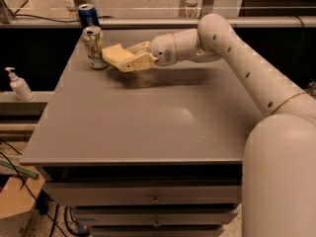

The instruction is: Move sponge near 7up can

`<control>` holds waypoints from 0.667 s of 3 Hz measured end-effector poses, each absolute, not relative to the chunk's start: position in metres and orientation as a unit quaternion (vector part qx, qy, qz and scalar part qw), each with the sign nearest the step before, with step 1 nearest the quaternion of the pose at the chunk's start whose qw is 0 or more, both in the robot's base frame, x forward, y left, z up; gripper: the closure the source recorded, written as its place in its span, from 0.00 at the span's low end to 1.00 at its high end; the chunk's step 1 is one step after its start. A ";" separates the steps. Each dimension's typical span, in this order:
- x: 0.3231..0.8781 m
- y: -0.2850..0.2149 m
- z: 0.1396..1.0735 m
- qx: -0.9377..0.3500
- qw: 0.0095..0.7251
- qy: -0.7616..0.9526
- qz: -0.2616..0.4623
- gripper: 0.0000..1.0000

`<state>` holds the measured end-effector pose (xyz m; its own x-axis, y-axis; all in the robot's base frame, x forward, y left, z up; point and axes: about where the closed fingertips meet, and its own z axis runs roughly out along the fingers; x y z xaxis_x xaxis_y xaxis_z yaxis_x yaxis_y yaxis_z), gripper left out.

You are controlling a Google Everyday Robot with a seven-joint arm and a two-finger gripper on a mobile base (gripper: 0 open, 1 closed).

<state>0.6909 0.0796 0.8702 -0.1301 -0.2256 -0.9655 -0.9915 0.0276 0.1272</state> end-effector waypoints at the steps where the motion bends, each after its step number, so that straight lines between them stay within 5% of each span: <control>1: 0.690 0.082 0.870 -0.518 0.408 0.587 0.469 0.00; 2: 0.690 0.083 0.870 -0.518 0.408 0.587 0.469 0.00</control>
Offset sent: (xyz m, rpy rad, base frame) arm -0.0004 0.0028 -0.0003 -0.0001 0.0005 0.0042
